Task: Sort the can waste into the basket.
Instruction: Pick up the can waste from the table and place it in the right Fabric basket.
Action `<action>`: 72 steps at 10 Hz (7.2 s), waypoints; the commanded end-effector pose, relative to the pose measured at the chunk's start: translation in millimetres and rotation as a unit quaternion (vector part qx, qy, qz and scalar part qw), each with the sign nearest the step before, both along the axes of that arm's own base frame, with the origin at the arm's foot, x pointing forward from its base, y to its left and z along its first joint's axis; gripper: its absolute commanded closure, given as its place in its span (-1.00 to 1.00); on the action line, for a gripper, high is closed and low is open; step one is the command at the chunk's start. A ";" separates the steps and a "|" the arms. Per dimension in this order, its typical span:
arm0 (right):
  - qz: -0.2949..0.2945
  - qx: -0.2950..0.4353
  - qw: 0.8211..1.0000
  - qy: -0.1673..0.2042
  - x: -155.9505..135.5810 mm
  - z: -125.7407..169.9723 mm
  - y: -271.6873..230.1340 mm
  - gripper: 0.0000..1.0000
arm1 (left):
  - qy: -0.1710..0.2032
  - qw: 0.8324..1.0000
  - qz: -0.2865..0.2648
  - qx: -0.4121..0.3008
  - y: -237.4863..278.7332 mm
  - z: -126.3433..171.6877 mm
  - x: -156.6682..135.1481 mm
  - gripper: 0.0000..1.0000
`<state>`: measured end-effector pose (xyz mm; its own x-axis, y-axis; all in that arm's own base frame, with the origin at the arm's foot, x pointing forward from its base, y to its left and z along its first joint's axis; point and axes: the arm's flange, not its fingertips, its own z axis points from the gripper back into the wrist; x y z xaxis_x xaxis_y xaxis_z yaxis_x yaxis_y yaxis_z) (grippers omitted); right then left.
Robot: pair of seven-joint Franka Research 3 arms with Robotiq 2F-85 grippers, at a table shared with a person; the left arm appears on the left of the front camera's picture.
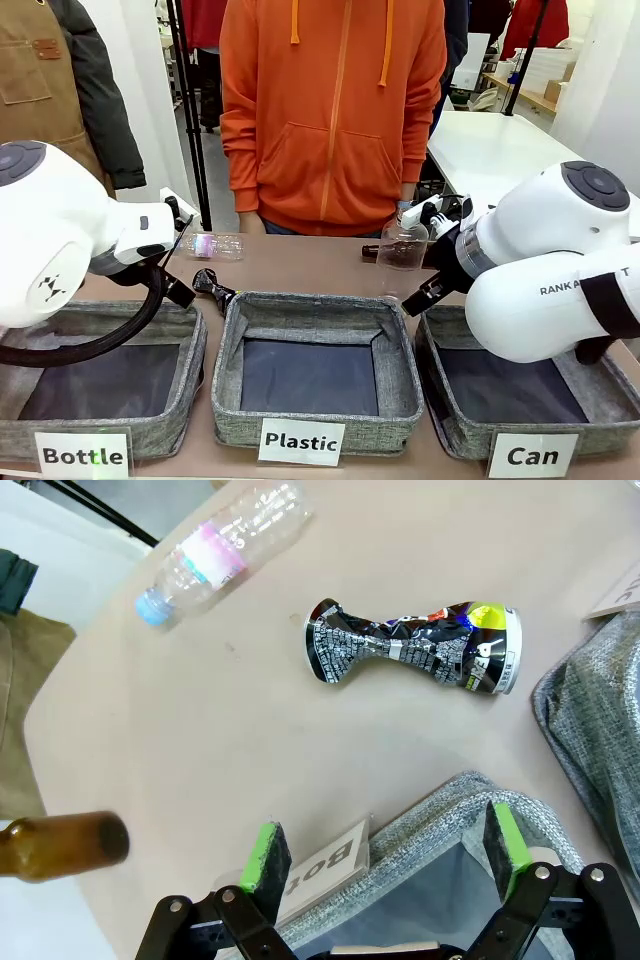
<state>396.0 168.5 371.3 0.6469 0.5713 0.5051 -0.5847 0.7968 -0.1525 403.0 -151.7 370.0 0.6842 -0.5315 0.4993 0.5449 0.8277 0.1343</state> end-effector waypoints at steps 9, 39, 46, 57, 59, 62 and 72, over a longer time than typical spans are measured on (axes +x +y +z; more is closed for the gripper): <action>-0.081 0.153 0.967 0.185 -43.4 116.0 -66.1 -1.00 | 0.188 0.978 0.015 -0.094 35.2 95.3 -54.0 -1.00; -0.118 0.675 0.705 0.183 -131.9 79.6 -385.9 -1.00 | 0.214 0.940 0.105 -0.244 124.0 136.6 23.8 -1.00; -0.118 0.675 0.705 0.183 -131.9 79.6 -385.9 -1.00 | 0.249 0.895 0.001 -0.370 202.8 172.6 -32.6 -1.00; -0.118 0.675 0.705 0.183 -131.9 79.6 -385.9 -1.00 | 0.219 0.941 0.033 -0.254 102.2 141.3 -10.9 -1.00; -0.118 0.675 0.705 0.183 -131.9 79.6 -385.9 -1.00 | 0.198 0.947 0.102 -0.231 66.8 123.3 12.1 -1.00; -0.118 0.675 0.705 0.183 -131.9 79.6 -385.9 -1.00 | 0.228 0.935 0.130 -0.240 25.4 97.8 38.9 -1.00; -0.118 0.675 0.705 0.183 -131.9 79.6 -385.9 -1.00 | 0.183 0.870 0.416 -0.190 -54.5 69.8 68.2 -1.00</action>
<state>263.4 -215.2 449.8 0.8777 -0.4189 0.2327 -0.1855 0.1509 0.9710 456.3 -192.2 431.8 0.9393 0.2782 0.2007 -0.1886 0.9076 -0.3750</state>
